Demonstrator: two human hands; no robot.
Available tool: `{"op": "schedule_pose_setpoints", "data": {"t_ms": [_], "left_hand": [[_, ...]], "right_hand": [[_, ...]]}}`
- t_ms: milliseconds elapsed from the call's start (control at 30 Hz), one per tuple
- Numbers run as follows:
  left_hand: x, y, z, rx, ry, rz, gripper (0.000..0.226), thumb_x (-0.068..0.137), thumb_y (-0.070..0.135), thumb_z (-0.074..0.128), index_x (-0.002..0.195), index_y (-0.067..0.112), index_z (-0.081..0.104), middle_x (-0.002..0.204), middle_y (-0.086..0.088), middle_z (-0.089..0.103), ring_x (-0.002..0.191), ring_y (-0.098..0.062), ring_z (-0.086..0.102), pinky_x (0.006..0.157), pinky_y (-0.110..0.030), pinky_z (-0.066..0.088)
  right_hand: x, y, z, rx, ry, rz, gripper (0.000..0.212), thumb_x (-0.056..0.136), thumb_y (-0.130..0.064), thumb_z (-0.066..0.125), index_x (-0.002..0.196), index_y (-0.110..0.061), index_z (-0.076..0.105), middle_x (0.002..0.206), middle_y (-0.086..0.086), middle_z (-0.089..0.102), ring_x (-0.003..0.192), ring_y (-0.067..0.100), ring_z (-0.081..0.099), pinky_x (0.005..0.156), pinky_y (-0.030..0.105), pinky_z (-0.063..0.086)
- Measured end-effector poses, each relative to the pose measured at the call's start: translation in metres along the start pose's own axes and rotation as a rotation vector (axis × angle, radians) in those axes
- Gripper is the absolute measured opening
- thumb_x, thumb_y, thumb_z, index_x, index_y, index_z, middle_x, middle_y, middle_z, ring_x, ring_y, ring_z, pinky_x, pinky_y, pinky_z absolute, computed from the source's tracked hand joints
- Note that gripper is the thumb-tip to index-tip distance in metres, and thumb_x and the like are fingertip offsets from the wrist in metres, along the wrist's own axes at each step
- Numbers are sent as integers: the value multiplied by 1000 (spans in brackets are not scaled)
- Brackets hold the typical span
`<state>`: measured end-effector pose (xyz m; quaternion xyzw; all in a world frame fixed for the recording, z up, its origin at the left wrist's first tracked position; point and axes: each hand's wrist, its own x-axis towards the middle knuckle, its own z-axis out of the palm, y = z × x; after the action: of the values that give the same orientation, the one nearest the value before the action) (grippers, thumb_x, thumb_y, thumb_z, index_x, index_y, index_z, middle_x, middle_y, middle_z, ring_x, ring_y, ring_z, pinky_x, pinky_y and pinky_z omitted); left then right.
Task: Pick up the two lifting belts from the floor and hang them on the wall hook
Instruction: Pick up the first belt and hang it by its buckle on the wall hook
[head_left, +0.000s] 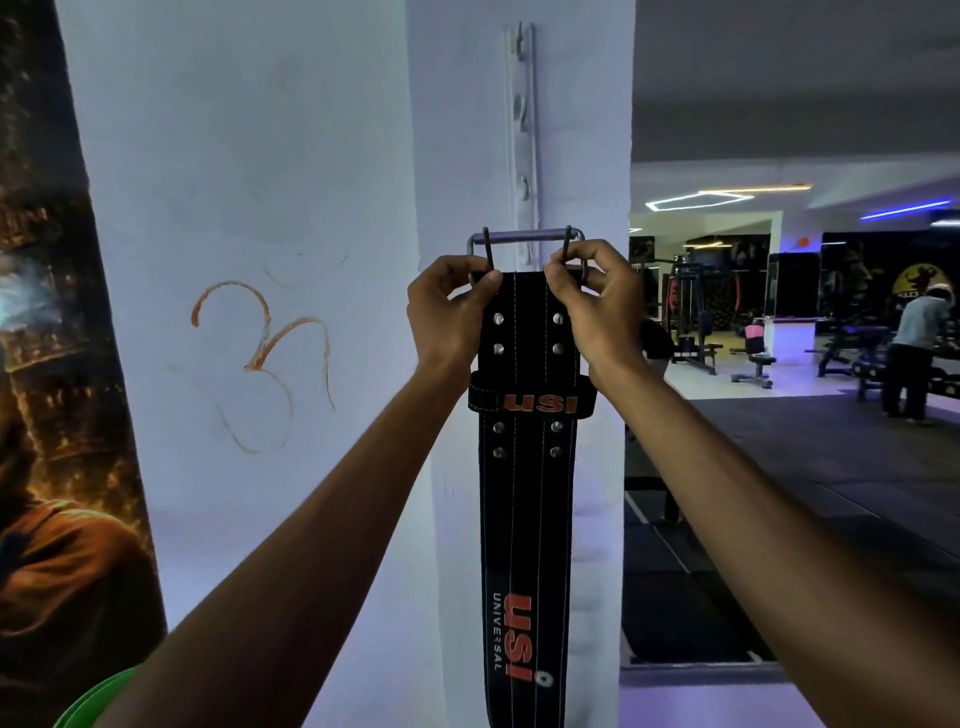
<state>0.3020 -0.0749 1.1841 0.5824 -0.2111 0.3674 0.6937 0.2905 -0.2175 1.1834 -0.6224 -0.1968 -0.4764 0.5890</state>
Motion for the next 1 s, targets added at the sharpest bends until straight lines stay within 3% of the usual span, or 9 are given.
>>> {"op": "schedule_pose_setpoints", "data": {"t_ms": [67,167,267,400,533,667,800,900,1000], "left_hand": [[14,-7,8,-18,9,-3,13,84,5,76,91,12,68,97,-10,73,93,-19,73,82,-37,63],[26,-16,18,-37,22,-49,22,85,8,76,100,16,61,101,-11,74,77,-12,73,67,-24,58],[37,-31,26,-47,25,-98,34,84,12,78,107,23,56,102,-10,76,84,-22,76,76,-35,61],[43,-52,34,-40,31,-148,37,82,12,79,114,16,61,97,-13,76,80,-24,75,79,-41,62],[44,-68,36,-24,82,-186,27,78,17,81,101,16,66,92,-10,78,82,-24,76,87,-50,62],[44,-67,40,4,146,-171,25,74,23,81,95,17,71,83,0,79,79,-17,77,89,-46,62],[41,-67,35,112,134,-105,30,75,33,80,100,18,73,92,5,78,85,-10,76,92,-45,61],[37,-66,24,154,100,-63,35,76,39,80,105,20,72,99,8,75,84,-4,74,88,-47,62],[15,-67,17,254,41,3,37,86,40,74,117,21,67,112,8,72,96,-8,73,92,-39,61]], "right_hand": [[14,11,5,0,6,-2,11,91,-19,70,101,-14,66,89,8,73,77,16,71,49,28,55],[29,26,10,14,13,-2,14,91,-19,69,104,-18,64,90,4,73,81,21,72,63,38,58],[39,41,12,31,26,-7,22,91,-19,69,110,-19,58,101,11,71,79,26,71,69,41,58],[43,63,13,0,60,20,30,90,-24,68,116,-24,52,83,20,69,70,42,66,63,54,55],[41,75,13,-8,80,88,40,86,-29,73,120,-29,52,81,25,71,74,40,68,68,51,58],[49,76,14,-2,82,166,33,82,-32,75,111,-28,59,84,10,75,75,27,73,75,49,60],[52,79,9,8,66,185,27,82,-31,77,104,-22,64,76,2,75,74,26,74,75,48,62],[43,81,1,-2,157,84,30,85,-26,74,110,-15,66,89,1,75,84,15,73,81,41,60],[4,82,-5,-243,277,-251,31,92,-19,62,121,-8,62,119,8,66,115,20,61,98,43,49]]}}
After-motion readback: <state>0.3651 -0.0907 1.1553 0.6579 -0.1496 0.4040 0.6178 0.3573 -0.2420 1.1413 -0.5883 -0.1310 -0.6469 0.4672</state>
